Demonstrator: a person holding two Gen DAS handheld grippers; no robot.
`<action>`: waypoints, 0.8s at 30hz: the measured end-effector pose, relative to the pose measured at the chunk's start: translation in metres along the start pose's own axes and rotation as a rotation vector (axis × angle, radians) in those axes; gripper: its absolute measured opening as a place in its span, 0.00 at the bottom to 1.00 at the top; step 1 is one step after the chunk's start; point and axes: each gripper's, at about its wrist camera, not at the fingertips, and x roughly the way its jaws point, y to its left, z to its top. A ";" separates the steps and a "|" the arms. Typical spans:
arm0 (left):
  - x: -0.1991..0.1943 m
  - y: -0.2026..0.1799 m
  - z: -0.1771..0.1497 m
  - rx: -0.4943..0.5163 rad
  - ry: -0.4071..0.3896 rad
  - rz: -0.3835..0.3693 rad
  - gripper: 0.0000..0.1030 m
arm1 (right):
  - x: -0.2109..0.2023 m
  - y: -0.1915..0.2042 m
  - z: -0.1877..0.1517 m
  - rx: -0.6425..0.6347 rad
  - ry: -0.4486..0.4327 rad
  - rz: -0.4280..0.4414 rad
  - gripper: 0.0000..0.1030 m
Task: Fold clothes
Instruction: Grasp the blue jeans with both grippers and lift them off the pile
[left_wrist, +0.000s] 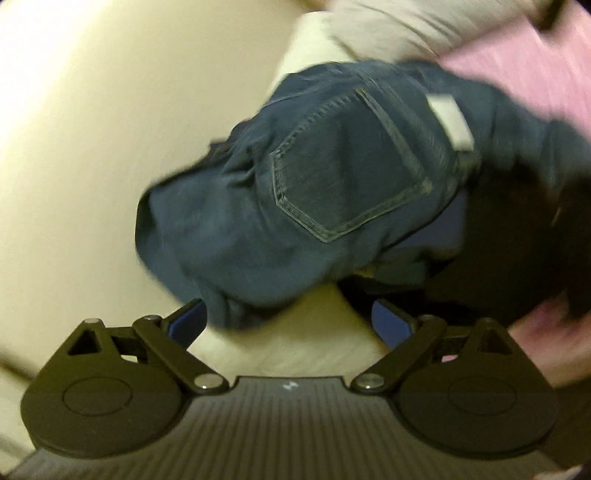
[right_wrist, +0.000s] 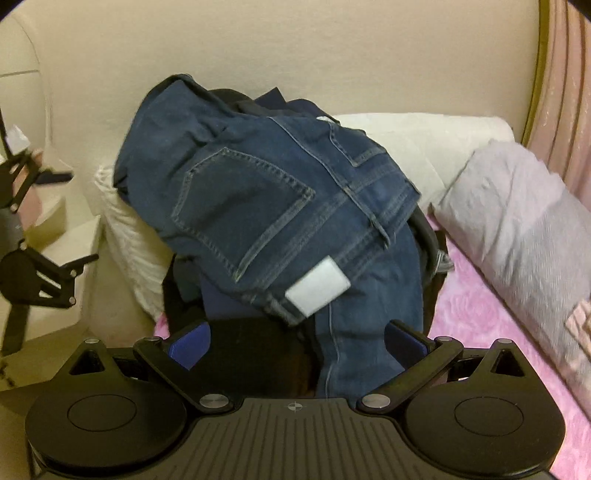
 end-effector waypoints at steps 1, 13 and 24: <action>0.015 -0.002 -0.006 0.081 -0.033 -0.002 0.92 | 0.011 0.002 0.006 0.010 0.005 -0.008 1.00; 0.103 0.031 -0.018 0.266 -0.212 -0.132 0.15 | 0.120 0.032 0.046 -0.107 0.034 -0.024 1.00; 0.074 0.159 0.043 -0.080 -0.419 -0.332 0.05 | 0.166 0.085 0.049 -0.308 -0.098 -0.095 1.00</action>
